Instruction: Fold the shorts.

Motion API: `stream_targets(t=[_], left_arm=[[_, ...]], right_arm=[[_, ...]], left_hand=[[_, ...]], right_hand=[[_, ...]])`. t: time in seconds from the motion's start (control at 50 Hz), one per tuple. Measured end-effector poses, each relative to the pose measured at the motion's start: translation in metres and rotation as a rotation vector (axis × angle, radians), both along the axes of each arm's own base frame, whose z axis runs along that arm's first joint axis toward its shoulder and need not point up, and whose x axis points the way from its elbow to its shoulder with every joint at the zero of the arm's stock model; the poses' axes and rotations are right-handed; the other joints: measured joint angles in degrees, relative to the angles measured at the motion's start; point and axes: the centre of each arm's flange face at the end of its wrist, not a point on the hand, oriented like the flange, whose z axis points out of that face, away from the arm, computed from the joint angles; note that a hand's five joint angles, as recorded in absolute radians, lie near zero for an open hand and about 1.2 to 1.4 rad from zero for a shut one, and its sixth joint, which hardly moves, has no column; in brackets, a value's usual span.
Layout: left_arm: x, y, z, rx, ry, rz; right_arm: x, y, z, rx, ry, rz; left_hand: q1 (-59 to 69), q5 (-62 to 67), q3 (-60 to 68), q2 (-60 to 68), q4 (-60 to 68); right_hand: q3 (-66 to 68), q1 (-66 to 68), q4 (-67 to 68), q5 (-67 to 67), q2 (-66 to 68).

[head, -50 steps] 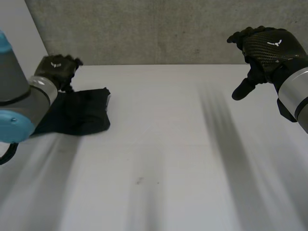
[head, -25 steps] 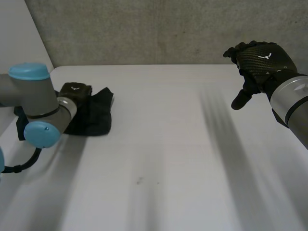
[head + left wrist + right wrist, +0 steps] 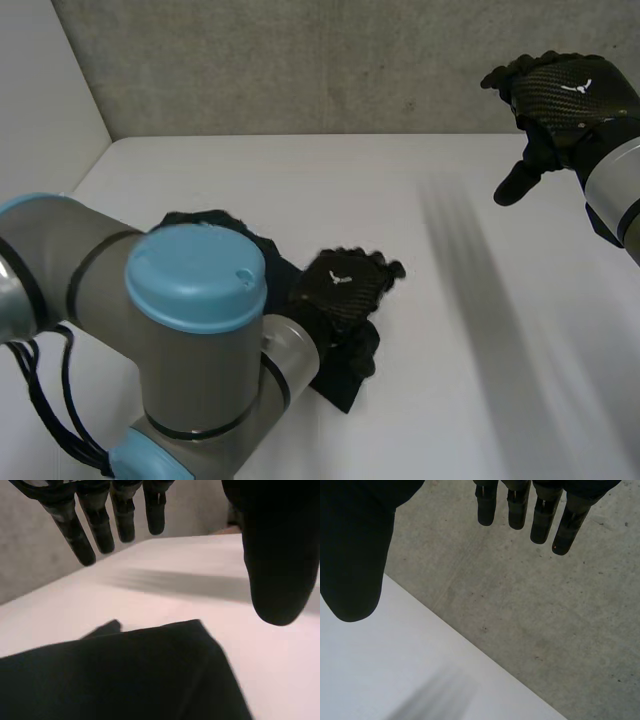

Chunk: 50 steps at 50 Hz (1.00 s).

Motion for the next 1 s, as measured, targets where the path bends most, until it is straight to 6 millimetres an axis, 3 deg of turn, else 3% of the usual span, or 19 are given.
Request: stream_targets(t=[0.06, 0.18, 0.32, 0.54, 0.72, 0.92, 0.96, 0.98, 1.0], left_arm=[[0.009, -0.011, 0.009, -0.017, 0.011, 0.043], [0.045, -0.047, 0.036, -0.062, 0.046, 0.186], [0.102, -0.084, 0.059, -0.108, 0.072, 0.383], [0.157, -0.112, 0.041, -0.047, 0.007, 0.573], [0.17, -0.13, 0.013, 0.018, -0.054, 0.623], [0.166, -0.159, -0.019, 0.007, -0.152, 0.599], [0.164, -0.163, -0.022, -0.001, -0.164, 0.59], [0.163, -0.166, -0.023, -0.008, -0.168, 0.585], [0.162, -0.167, -0.024, -0.011, -0.169, 0.583]], right_arm=[[0.0, 0.0, -0.001, 0.005, 0.001, 0.004], [0.003, -0.001, -0.009, 0.032, 0.02, 0.022], [0.012, -0.007, -0.041, 0.122, 0.105, 0.069], [0.046, 0.006, -0.092, 0.273, 0.147, 0.258], [0.077, 0.016, -0.127, 0.413, 0.077, 0.343], [0.097, 0.024, -0.165, 0.563, 0.019, 0.36], [0.1, 0.028, -0.172, 0.582, 0.025, 0.365], [0.102, 0.03, -0.176, 0.592, 0.03, 0.369], [0.103, 0.03, -0.178, 0.596, 0.033, 0.37]], left_hand=[[0.0, -1.16, -1.25, -1.11, -0.87], [0.0, -1.18, -1.25, -1.55, -0.91], [0.0, -1.6, -1.25, -1.94, -1.1], [0.0, -1.6, -1.25, -1.94, -1.1], [0.0, -1.6, -1.25, -1.94, -1.1], [2.53, 1.5, 0.86, 1.01, 1.38], [6.41, 4.62, 3.72, 4.02, 4.39], [14.96, 12.22, 11.31, 12.38, 12.01], [14.96, 12.22, 11.31, 12.38, 12.01]], right_hand=[[0.0, 0.0, 0.0, 0.0, 0.0], [0.0, 0.0, 0.0, 0.0, 0.0], [0.0, 0.0, 0.0, 0.0, 0.0], [0.0, 0.0, 0.0, 0.0, 0.0], [0.0, 0.0, 0.0, 0.0, 0.0], [0.45, 0.62, 0.21, 0.22, 0.42], [6.77, 6.87, 4.88, 5.31, 6.49], [6.77, 6.87, 4.88, 5.31, 6.49], [22.15, 21.78, 20.17, 19.9, 23.48]])
